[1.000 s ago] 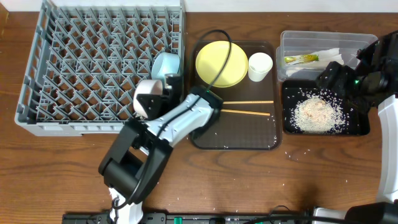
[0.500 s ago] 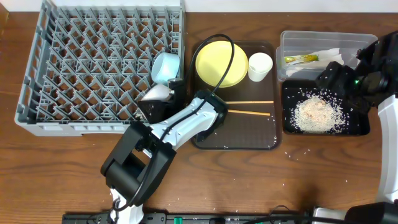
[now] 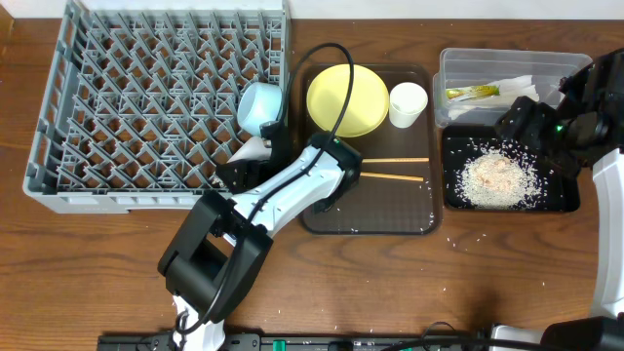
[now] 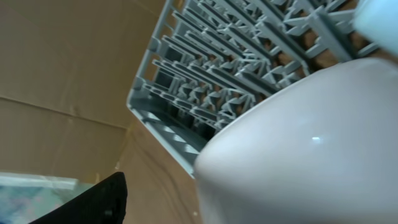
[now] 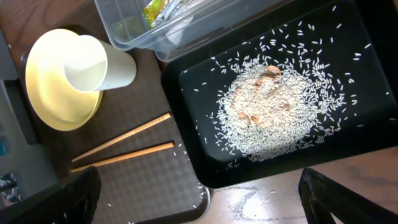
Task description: Sort waste into correct bins and load items into the dishwasher
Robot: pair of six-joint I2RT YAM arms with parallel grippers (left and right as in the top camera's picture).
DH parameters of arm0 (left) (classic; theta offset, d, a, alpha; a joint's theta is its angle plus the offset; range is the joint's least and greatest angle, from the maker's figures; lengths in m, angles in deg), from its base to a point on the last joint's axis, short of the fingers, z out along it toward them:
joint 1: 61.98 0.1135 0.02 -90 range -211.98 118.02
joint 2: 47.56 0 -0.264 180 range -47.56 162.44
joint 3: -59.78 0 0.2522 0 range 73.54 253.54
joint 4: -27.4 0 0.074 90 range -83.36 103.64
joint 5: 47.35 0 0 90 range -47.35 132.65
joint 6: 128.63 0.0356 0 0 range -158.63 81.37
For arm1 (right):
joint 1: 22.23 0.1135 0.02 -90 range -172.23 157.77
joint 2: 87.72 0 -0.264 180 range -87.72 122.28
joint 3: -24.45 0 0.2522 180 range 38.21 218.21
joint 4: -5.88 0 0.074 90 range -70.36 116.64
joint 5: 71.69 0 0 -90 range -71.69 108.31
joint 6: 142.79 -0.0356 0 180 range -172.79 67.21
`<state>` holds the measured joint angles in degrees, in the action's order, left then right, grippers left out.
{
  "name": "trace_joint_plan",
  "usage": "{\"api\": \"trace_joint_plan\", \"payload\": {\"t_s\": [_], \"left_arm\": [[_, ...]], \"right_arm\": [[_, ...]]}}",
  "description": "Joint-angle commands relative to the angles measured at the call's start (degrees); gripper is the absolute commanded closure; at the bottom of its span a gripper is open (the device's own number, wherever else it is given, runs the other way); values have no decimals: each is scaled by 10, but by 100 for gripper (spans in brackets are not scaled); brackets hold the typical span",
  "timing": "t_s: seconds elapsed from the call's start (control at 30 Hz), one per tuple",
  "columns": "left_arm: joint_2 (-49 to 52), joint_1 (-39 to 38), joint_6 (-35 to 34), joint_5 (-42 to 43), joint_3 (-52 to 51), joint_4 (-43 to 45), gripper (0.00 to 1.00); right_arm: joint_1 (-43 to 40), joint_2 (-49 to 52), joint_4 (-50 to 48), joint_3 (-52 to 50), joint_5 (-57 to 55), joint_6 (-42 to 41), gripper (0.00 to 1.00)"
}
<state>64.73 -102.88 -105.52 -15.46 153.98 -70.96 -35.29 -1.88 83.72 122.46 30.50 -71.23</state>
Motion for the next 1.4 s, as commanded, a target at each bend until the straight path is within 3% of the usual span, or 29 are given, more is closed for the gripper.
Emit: {"api": "trace_joint_plan", "payload": {"t_s": [0.0, 0.1, 0.3, 0.37, 0.43, 0.73, 0.87, 0.97, 1.37], "left_arm": [[2, -1, 8, 44, 34, 11, 22], [-7, -1, 63, 93, 46, 48, 21], [-43, 0, 265, 269, 47, 169, 21], [-59, 0, 331, 327, 47, 199, 17], [-75, 1, 369, 360, 47, 213, 17], [-156, 2, 490, 363, 47, 266, 16], [-169, 2, 633, 377, 47, 256, 16], [-163, 2, 736, 436, 36, 246, 16], [-120, 2, 793, 472, 25, 245, 16]], "right_arm": [[0, -4, 0, 7, 3, 0, 1], [0, -4, 0, 7, 3, 0, 1], [0, -4, 0, 7, 3, 0, 1], [0, -4, 0, 7, 3, 0, 1], [0, -4, 0, 7, 2, 0, 1], [0, -4, 0, 7, 3, 0, 1], [0, -4, 0, 7, 3, 0, 1], [0, -4, 0, 7, 3, 0, 1], [0, -4, 0, 7, 3, 0, 1]]}}
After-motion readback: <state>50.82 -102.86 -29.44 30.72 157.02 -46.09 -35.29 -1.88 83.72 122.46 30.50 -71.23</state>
